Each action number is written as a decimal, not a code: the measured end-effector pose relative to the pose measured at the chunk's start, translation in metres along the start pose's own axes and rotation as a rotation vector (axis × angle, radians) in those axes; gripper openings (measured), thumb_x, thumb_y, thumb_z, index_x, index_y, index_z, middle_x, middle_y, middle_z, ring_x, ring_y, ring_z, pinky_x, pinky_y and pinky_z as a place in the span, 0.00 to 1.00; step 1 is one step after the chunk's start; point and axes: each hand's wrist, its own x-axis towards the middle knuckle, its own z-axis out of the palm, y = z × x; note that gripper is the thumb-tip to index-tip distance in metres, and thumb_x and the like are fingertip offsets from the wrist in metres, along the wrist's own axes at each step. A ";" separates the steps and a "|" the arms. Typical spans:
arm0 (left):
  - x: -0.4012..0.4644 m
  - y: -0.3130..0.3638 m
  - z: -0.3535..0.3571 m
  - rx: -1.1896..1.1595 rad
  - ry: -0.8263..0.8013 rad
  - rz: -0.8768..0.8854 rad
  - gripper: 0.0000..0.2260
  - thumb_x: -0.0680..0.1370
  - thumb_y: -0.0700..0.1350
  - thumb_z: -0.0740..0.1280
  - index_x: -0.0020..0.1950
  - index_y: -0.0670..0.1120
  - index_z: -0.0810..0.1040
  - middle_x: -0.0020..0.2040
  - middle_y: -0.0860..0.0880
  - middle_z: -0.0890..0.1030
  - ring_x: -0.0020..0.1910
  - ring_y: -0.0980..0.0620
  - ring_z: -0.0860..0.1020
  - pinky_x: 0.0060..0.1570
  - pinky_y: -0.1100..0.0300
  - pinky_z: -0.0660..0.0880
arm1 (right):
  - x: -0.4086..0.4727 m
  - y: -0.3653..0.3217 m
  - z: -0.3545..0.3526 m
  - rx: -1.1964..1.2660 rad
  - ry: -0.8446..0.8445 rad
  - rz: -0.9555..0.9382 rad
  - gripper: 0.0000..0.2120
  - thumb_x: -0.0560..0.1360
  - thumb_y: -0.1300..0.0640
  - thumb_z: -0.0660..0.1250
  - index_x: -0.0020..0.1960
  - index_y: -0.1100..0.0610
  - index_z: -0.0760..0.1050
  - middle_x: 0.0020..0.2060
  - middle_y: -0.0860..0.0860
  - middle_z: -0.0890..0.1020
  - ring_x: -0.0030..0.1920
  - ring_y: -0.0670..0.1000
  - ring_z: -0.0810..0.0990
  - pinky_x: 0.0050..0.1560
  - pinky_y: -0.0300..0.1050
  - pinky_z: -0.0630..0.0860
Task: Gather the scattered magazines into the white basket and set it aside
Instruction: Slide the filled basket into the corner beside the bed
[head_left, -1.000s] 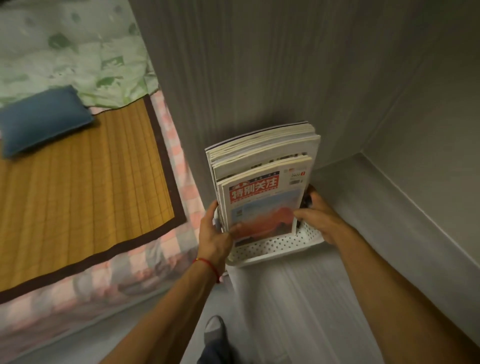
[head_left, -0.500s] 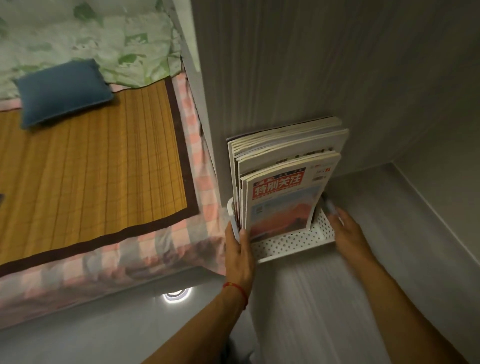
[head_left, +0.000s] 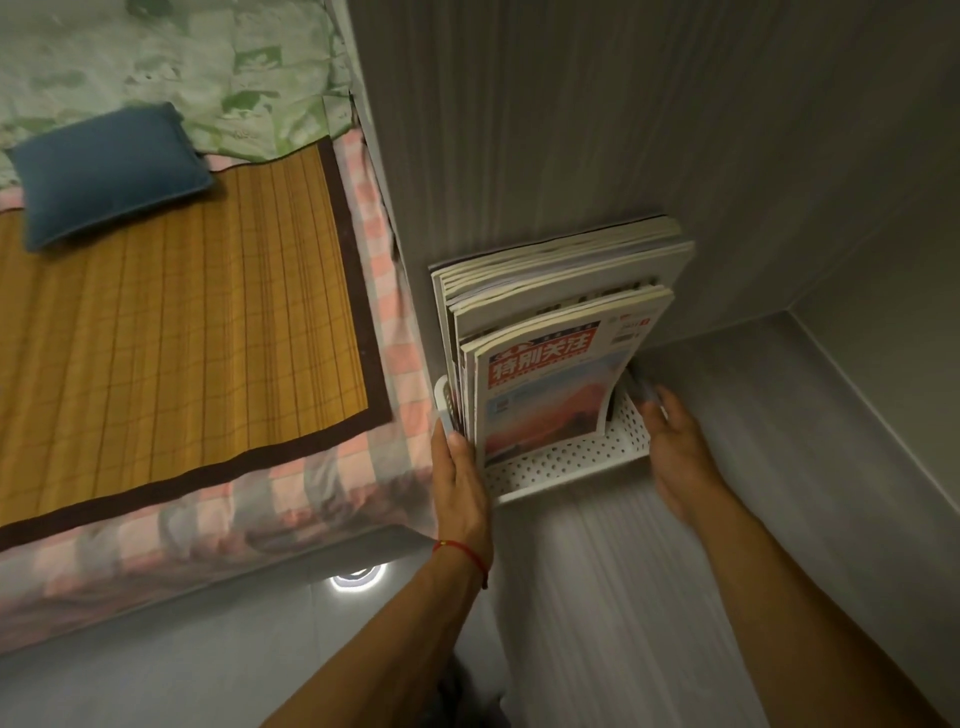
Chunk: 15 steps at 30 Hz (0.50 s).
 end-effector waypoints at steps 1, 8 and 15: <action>0.000 0.000 0.001 -0.008 0.013 -0.005 0.19 0.85 0.51 0.48 0.76 0.54 0.63 0.69 0.47 0.74 0.68 0.50 0.73 0.70 0.44 0.71 | 0.000 0.000 0.000 -0.003 -0.009 0.001 0.20 0.84 0.48 0.55 0.75 0.42 0.61 0.71 0.52 0.73 0.69 0.55 0.73 0.70 0.61 0.70; 0.005 -0.006 0.001 -0.031 -0.013 0.001 0.20 0.85 0.53 0.47 0.77 0.54 0.61 0.69 0.47 0.74 0.67 0.50 0.75 0.68 0.44 0.73 | 0.001 -0.007 -0.002 -0.199 -0.015 -0.047 0.20 0.84 0.46 0.52 0.75 0.39 0.60 0.72 0.51 0.72 0.69 0.55 0.73 0.68 0.62 0.72; 0.012 -0.008 0.002 -0.030 0.024 -0.069 0.17 0.85 0.54 0.50 0.73 0.54 0.66 0.65 0.47 0.77 0.63 0.47 0.78 0.64 0.41 0.75 | -0.001 -0.011 0.001 -0.235 0.005 -0.046 0.19 0.84 0.46 0.51 0.75 0.39 0.60 0.70 0.53 0.73 0.67 0.57 0.74 0.66 0.63 0.73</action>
